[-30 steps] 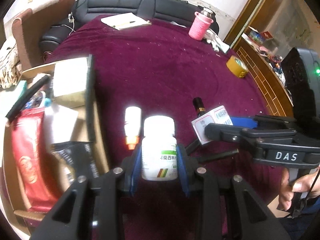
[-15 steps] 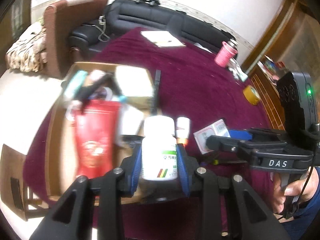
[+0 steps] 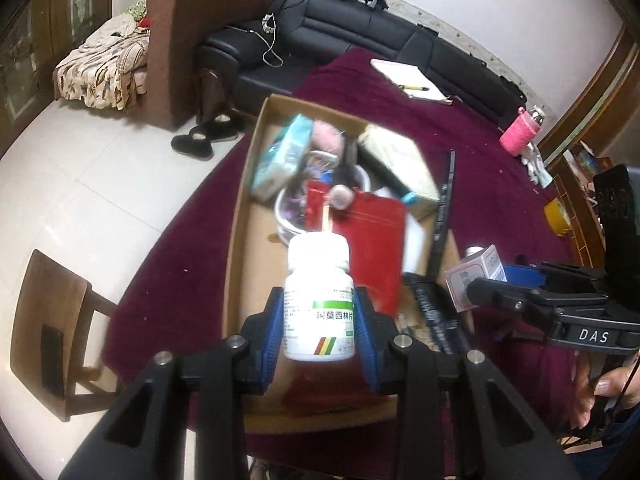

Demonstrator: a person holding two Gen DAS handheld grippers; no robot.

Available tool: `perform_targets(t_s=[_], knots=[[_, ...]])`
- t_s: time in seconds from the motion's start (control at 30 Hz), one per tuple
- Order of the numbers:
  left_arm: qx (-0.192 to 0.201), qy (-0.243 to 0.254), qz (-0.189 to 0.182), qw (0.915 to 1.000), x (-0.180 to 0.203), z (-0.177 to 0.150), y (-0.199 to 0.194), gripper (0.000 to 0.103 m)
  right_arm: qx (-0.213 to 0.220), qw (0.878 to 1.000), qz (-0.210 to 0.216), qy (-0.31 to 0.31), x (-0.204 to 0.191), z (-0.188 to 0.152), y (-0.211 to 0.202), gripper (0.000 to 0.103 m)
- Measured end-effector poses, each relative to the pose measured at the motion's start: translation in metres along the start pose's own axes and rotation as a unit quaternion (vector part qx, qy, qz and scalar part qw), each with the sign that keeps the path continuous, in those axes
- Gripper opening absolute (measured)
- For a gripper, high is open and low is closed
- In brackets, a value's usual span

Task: Organize objects
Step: 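Carry the medicine bottle and white box over the cardboard tray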

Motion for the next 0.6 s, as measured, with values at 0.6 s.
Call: perform_targets(t_s=[0.6], knots=[[-0.023, 0.016, -0.018, 0.9994, -0.017, 0.005, 0.025, 0.036, -0.010, 1.000, -0.018, -0.001, -0.004, 0.020, 0.027, 0.055]])
Point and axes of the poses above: each gripper's, at about its wrist camera, not at the fingertips, and y roughly the way its jaws point, x to its right, z to its top, the point moved 10 cm from there along y, roughly the way its jaws point, and after that the axes turned 2 degrees about -z, right-handed, at the moved point
